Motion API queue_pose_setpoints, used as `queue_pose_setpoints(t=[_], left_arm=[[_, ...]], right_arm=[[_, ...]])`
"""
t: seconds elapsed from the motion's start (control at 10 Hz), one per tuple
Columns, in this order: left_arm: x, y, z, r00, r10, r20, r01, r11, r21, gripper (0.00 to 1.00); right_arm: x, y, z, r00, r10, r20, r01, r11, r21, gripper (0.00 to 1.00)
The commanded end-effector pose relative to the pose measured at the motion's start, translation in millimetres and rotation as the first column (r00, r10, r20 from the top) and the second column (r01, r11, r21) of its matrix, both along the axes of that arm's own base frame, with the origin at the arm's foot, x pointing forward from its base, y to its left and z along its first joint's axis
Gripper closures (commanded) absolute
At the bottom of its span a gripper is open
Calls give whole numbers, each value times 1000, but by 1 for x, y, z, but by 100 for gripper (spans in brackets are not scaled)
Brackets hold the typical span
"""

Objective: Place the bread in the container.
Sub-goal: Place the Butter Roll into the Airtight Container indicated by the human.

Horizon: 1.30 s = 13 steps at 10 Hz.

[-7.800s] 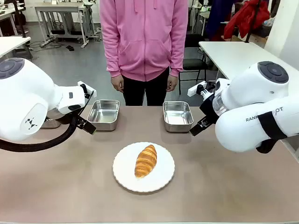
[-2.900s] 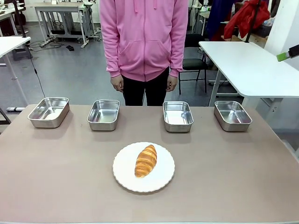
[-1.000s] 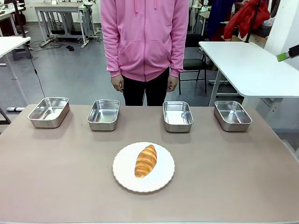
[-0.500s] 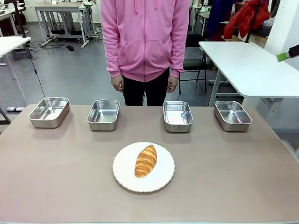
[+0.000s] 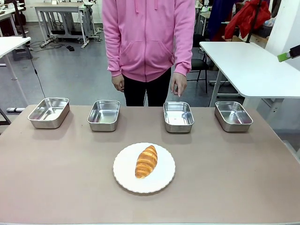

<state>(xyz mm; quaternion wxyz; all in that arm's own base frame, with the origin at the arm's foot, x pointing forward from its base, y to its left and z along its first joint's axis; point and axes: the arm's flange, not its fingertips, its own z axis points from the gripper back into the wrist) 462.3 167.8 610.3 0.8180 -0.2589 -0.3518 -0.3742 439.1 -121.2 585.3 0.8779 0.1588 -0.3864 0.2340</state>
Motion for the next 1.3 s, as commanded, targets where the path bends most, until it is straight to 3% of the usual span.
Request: queue_pose_setpoints(t=[0.0,1.2], left_arm=[[-1,0,1,1000,-8,11,8,1000,0,0],[-1,0,1,1000,-8,11,8,1000,0,0]], right_arm=[[0,1,1,1000,1,4,-1,1000,13,0],[0,1,1,1000,1,4,-1,1000,13,0]])
